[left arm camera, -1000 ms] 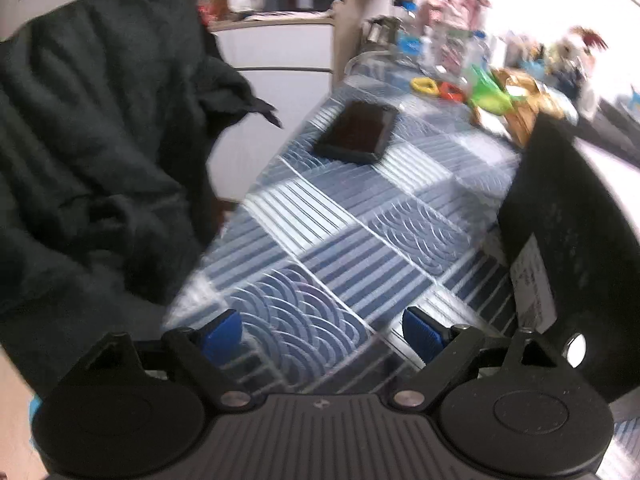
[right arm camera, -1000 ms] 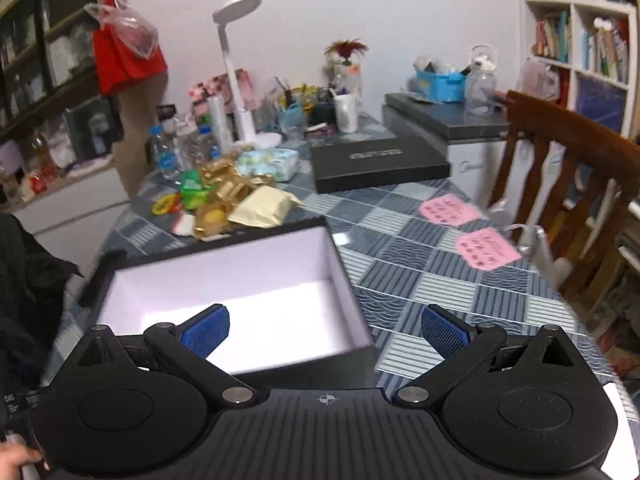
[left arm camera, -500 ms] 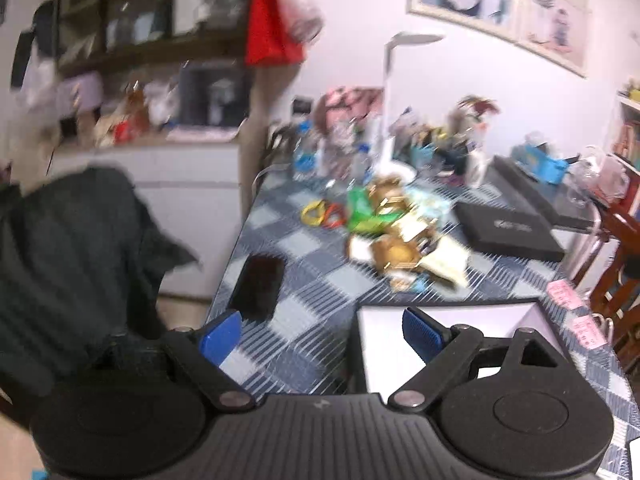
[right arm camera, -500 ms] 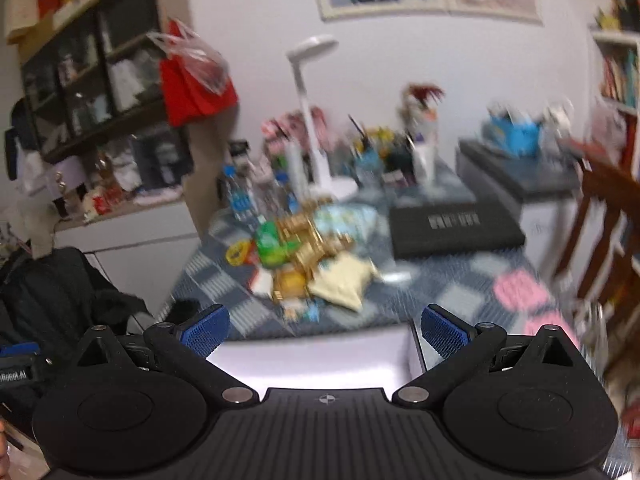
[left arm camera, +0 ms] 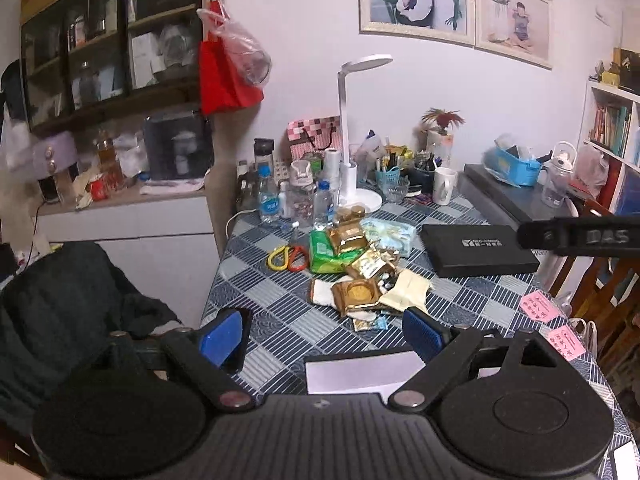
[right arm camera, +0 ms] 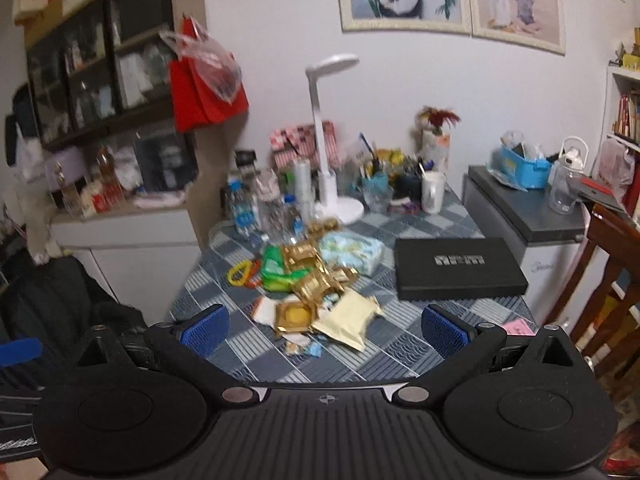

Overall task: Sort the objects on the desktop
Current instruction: 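Move the right tool over the snack pile toward the beige paper packet, then close the right tool on the beige paper packet and lift it, then carry the beige packet with the right tool over the open black box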

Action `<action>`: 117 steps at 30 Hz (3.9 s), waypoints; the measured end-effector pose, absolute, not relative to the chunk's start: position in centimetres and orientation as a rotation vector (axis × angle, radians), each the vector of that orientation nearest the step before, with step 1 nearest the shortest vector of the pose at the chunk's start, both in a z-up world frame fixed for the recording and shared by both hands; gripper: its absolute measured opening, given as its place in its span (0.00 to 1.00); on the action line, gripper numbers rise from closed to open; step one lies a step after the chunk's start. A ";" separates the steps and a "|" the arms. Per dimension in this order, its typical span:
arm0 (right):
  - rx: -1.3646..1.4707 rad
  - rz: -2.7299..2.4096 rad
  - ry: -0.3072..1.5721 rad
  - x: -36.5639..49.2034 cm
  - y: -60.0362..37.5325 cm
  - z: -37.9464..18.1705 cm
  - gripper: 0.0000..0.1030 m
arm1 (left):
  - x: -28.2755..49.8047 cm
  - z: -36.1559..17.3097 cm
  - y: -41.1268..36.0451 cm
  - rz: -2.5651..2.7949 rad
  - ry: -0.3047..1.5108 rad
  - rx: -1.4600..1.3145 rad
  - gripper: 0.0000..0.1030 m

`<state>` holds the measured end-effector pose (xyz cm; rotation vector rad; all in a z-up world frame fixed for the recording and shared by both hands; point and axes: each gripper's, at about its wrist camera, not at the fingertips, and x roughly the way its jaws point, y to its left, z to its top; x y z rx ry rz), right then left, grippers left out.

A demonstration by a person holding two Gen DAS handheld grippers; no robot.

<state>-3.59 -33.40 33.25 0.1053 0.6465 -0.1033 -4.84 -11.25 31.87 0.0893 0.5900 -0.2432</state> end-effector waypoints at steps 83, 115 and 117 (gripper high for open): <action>0.349 -0.374 1.128 31.7 -39.1 4.0 0.77 | 5.5 20.9 -10.6 -0.162 0.803 -0.037 1.00; 0.216 -0.287 0.984 25.3 -37.0 11.3 0.56 | 0.3 24.5 -12.4 -0.254 0.735 -0.002 1.00; 0.215 -0.280 0.974 24.6 -36.9 11.9 0.57 | -0.3 24.8 -12.6 -0.262 0.729 0.003 1.00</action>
